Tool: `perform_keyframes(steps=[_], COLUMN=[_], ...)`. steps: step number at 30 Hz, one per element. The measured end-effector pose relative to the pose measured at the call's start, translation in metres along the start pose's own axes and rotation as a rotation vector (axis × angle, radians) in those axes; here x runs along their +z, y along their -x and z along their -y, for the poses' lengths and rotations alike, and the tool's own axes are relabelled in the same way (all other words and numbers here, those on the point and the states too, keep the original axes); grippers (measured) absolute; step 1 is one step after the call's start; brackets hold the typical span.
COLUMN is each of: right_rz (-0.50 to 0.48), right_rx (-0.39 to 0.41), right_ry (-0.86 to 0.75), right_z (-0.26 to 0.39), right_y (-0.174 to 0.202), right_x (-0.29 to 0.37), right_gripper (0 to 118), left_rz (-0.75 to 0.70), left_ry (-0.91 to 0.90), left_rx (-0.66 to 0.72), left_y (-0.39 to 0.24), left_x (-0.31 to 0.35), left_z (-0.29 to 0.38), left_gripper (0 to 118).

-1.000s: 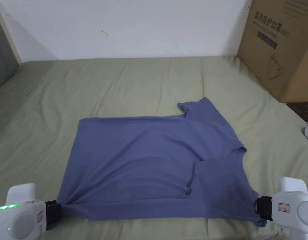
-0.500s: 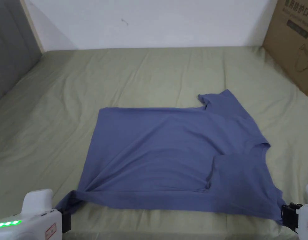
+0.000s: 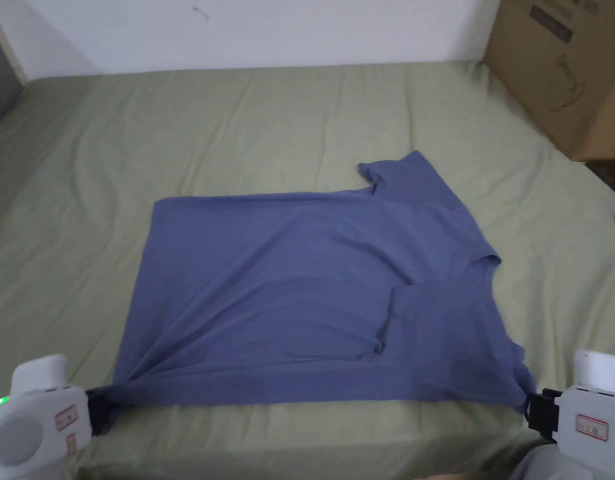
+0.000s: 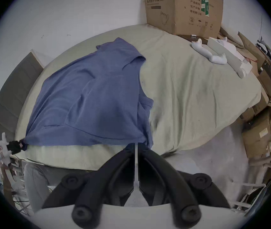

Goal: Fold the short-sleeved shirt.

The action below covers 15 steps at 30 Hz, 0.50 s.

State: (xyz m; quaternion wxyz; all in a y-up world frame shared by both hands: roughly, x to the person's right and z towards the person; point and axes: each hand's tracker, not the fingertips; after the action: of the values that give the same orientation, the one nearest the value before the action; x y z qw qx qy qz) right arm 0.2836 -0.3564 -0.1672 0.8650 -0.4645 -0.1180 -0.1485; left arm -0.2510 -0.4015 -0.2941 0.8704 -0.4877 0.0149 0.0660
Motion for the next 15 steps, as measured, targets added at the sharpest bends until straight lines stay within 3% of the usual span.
perform_keyframes(steps=[5,6,7,8,9,10,12,13,15], right_rz=[-0.007,0.002,0.022,0.033,0.026,-0.004,-0.045,-0.032,-0.032], right_rx=[0.021,0.033,0.042,0.044,0.039,0.021,-0.007,-0.009,0.0], right_ry=[0.005,0.011,0.007,-0.001,0.001,0.004,0.054,0.072,0.13], right_z=[-0.006,-0.008,-0.012,-0.016,-0.02,-0.025,-0.033,-0.034,-0.033], right_y=[-0.008,-0.008,-0.008,-0.008,-0.011,-0.016,-0.024,-0.023,-0.025], right_x=[-0.006,-0.008,-0.012,-0.017,-0.023,-0.032,-0.047,-0.056,-0.063], right_gripper=[4,10,26,54,89,95,93,80,5], left_rz=[0.01,0.007,0.004,0.003,0.003,0.004,-0.009,-0.013,-0.008], left_ry=[-0.009,-0.018,-0.023,-0.022,-0.021,-0.021,-0.021,-0.021,-0.014], left_rx=[0.031,0.03,0.028,0.025,0.025,0.024,0.015,0.016,0.018], left_y=[-0.005,-0.006,-0.006,-0.007,-0.007,-0.008,-0.008,-0.01,-0.008], left_x=[0.019,0.021,0.025,0.026,0.026,0.026,0.027,0.027,0.027], left_z=[0.002,0.003,0.0,-0.001,-0.001,-0.001,-0.002,-0.002,-0.004], left_gripper=[1,1,1,1,1,1,1,1,1])
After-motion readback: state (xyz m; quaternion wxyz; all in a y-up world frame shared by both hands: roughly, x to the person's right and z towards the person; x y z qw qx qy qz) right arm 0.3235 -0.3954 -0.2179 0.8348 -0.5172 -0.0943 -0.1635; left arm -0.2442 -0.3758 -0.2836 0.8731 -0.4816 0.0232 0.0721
